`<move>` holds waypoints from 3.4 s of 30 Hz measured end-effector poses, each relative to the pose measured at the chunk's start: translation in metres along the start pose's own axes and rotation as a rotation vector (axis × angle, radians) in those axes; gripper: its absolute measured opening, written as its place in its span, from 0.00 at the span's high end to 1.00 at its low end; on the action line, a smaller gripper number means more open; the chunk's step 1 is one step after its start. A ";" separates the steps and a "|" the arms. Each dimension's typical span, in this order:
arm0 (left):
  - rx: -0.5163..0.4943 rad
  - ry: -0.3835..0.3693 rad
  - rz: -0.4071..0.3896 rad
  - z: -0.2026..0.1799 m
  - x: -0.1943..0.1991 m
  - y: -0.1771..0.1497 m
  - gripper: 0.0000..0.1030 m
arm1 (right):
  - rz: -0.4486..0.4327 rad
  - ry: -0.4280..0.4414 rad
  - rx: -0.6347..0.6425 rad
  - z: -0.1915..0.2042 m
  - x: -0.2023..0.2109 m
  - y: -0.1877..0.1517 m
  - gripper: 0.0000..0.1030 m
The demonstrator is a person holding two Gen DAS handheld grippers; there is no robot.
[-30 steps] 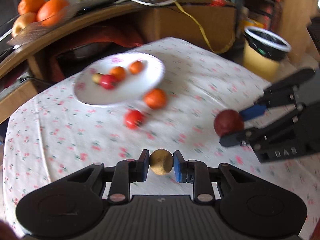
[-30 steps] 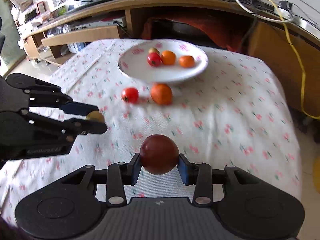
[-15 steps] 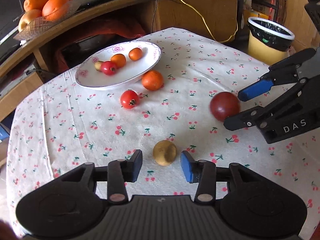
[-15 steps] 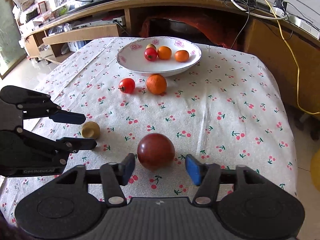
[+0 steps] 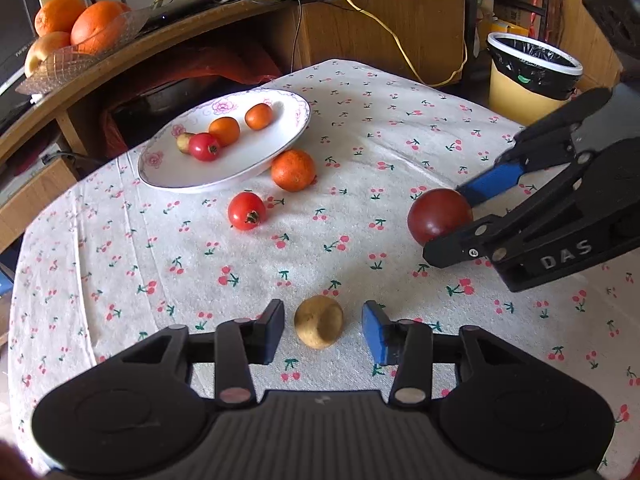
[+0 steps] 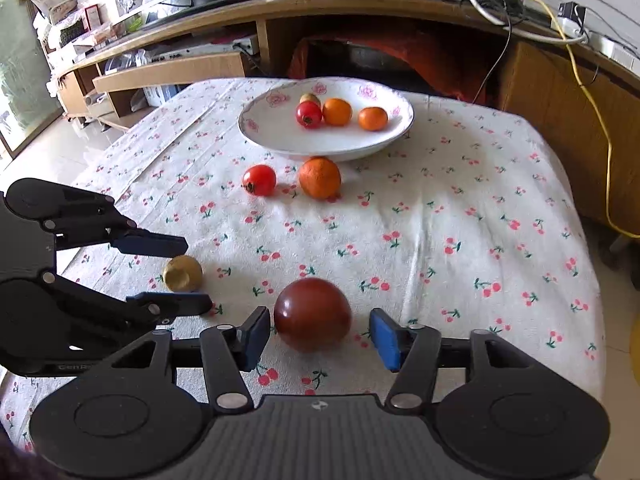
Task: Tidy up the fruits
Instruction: 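Carry potato and dark tomato over the white bowl and open both tools, then grasp a small red tomato with left tool while right tool grasps a tangerine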
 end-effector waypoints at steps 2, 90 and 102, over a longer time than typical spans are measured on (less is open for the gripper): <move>0.017 -0.013 0.000 0.001 0.002 -0.002 0.61 | 0.017 0.016 -0.004 0.001 -0.001 -0.002 0.67; 0.131 -0.008 -0.057 0.078 -0.034 0.052 0.52 | -0.031 0.044 -0.068 -0.002 -0.070 0.077 0.74; 0.139 0.042 -0.052 0.067 -0.051 0.058 0.64 | -0.028 0.007 -0.073 -0.019 -0.053 0.063 0.74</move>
Point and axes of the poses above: each gripper's, at about its wrist camera, not at the fingertips, and x roughly against the way its jaws point, z to its left, y to its top, the point moved 1 cm from there along -x, roughly the way its jaws point, and after that the axes turned 10 degrees about -y, right-handed, at the moved point
